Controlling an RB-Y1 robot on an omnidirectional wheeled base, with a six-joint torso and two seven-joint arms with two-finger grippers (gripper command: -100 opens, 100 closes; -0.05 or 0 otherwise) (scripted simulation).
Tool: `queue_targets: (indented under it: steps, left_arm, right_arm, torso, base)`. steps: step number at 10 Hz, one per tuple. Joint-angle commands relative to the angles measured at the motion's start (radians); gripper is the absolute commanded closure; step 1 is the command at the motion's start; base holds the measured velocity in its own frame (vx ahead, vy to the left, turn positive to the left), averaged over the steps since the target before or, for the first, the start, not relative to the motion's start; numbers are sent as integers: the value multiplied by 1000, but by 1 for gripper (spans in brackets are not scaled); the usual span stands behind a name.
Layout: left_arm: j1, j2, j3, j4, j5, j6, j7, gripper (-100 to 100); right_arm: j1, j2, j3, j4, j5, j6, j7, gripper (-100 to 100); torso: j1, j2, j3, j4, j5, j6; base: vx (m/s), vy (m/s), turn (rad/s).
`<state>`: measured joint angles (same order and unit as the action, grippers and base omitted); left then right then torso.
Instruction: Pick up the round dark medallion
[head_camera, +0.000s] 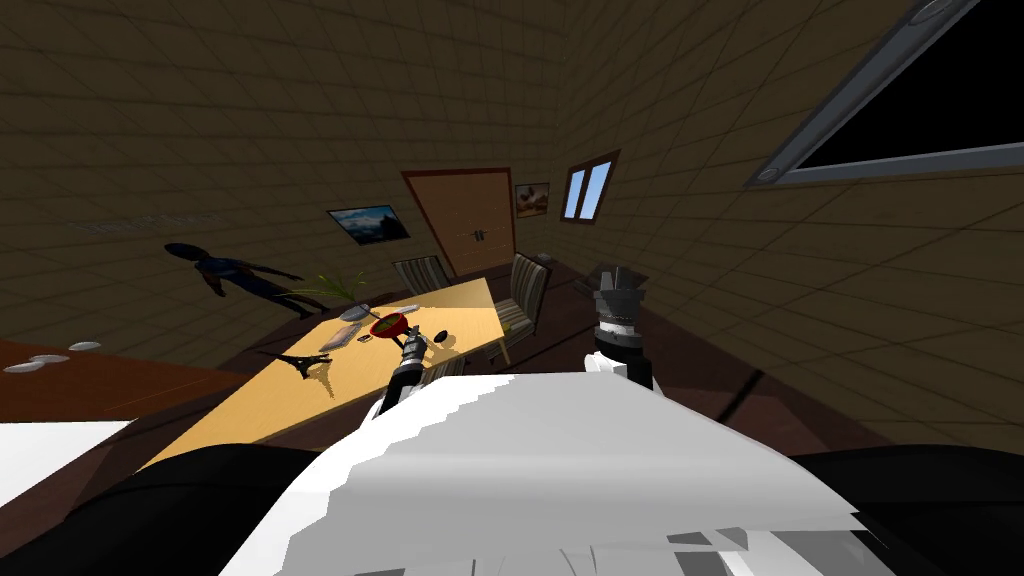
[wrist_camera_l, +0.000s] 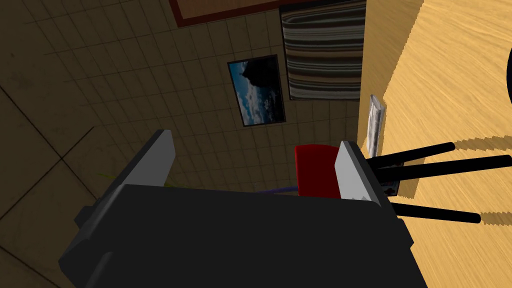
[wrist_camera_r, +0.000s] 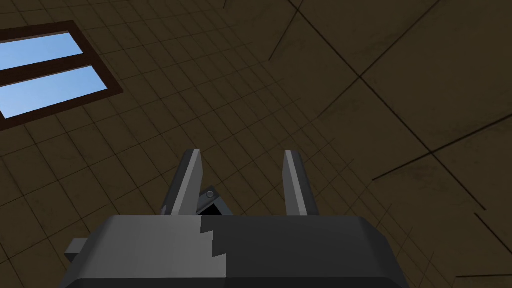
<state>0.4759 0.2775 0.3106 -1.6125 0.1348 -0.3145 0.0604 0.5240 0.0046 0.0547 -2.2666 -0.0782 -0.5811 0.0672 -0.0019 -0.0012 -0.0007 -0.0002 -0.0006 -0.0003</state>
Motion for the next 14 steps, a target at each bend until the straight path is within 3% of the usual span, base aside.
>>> queue_targets:
  steps: [1, 4, 7, 9, 12, 14]
  left_arm:
    - [-4, 17, 23, 50, 1, 6, 17, -100]
    - [-10, 33, 43, 129, 2, 10, 33, -100]
    - [-22, 62, 84, 227, 3, 20, 66, -100]
    - [-22, 62, 84, 250, 3, 20, 66, -100]
    - [-34, 89, 124, 343, 5, 30, 99, -100]
    - [-34, 89, 124, 370, 5, 30, 99, -100]
  right_arm:
    - [0, 0, 0, 0, 0, 0, 0, 0]
    - [0, 0, 0, 0, 0, 0, 0, 0]
    - [0, 0, 0, 0, 0, 0, 0, 0]
    - [0, 0, 0, 0, 0, 0, 0, 0]
    - [0, 0, 0, 0, 0, 0, 0, 0]
    - [0, 0, 0, 0, 0, 0, 0, 0]
  torso:
    - [0, 0, 0, 0, 0, 0]
    - [0, 0, 0, 0, 0, 0]
    - [0, 0, 0, 0, 0, 0]
    - [0, 0, 0, 0, 0, 0]
    - [0, 0, 0, 0, 0, 0]
    - [0, 0, 0, 0, 0, 0]
  base:
    - [43, -40, -123]
    - [32, -35, -93]
    - [35, -37, -115]
    - [20, -21, -28]
    - [37, -31, -119]
    - [26, -22, -30]
